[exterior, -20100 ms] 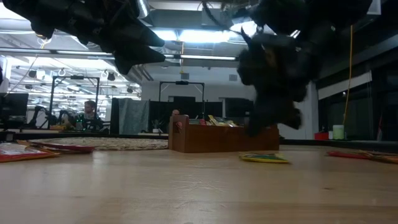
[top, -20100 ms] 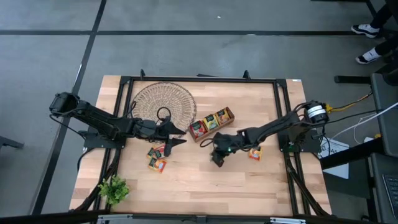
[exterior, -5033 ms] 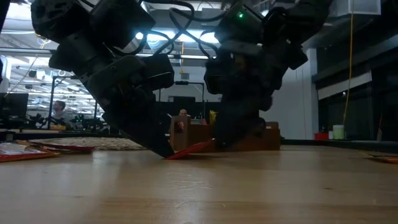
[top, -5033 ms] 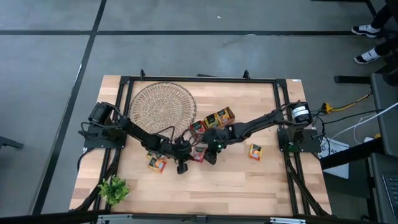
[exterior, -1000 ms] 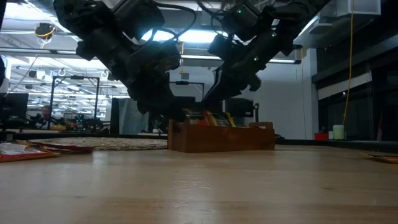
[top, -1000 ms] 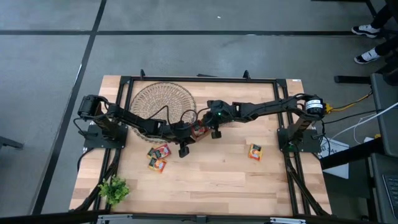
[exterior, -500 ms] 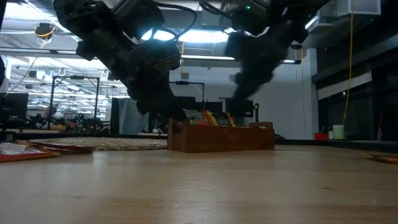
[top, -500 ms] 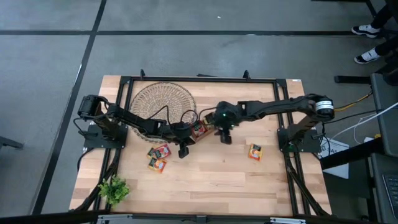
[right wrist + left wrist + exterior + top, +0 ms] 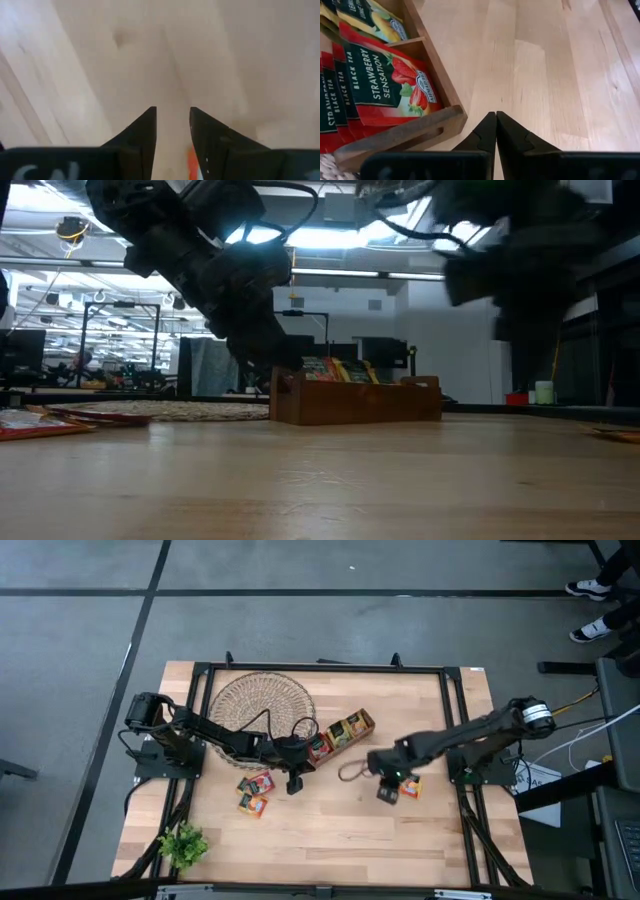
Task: Pick & Place Tea
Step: Put the orange tea bag into the right section of the wooden organizer
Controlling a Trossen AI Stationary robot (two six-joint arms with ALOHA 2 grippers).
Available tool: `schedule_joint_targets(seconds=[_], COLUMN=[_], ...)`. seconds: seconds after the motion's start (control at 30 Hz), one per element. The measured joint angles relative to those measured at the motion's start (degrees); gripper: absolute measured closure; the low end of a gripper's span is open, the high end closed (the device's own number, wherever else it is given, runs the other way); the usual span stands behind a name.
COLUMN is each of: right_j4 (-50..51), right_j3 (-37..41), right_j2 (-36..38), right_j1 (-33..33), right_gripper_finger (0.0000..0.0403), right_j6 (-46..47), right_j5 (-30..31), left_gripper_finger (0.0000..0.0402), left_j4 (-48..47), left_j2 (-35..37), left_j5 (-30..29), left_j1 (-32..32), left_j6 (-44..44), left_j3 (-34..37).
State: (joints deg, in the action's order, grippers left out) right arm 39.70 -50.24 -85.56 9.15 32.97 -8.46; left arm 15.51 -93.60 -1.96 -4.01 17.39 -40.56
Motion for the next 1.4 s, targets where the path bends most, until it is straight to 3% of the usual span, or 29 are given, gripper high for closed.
schedule_joint_targets(seconds=[0.17,0.33,0.5,0.73,0.93,1.1,1.23,1.4], right_j4=[8.31,14.45,14.32,12.47,0.97,-6.53,-19.21,-33.54], right_j3=[0.84,0.9,1.61,9.18,13.82,12.44,12.38,12.31], right_j2=[0.38,0.38,0.16,0.14,0.62,0.22,-0.62,-5.7], right_j1=[6.35,10.35,11.1,11.09,11.06,11.1,10.72,7.14], right_gripper_finger=[0.0316,0.0392,0.0396,0.0398,0.0398,0.0398,0.0398,0.0398], right_j6=[11.17,18.65,22.94,30.36,34.58,33.96,25.89,17.42], right_j5=[3.48,5.6,8.37,7.02,3.18,5.91,13.25,15.19], left_gripper_finger=[0.0393,0.0393,0.0393,0.0393,0.0393,0.0393,0.0393,0.0393], left_j4=[0.12,0.09,0.13,0.13,0.14,0.86,1.94,5.04], left_j2=[0.0,0.0,0.0,0.0,0.0,0.0,0.0,0.0], left_j5=[0.01,-0.02,-1.14,-1.11,-1.12,-1.4,-1.57,-3.35], left_j1=[0.0,0.0,0.0,-0.91,-1.8,-1.95,-1.95,-1.95], left_j6=[-0.19,-0.2,-0.19,0.7,0.74,0.88,0.89,0.89], left_j3=[0.0,0.0,0.0,0.0,0.0,0.0,0.0,0.0])
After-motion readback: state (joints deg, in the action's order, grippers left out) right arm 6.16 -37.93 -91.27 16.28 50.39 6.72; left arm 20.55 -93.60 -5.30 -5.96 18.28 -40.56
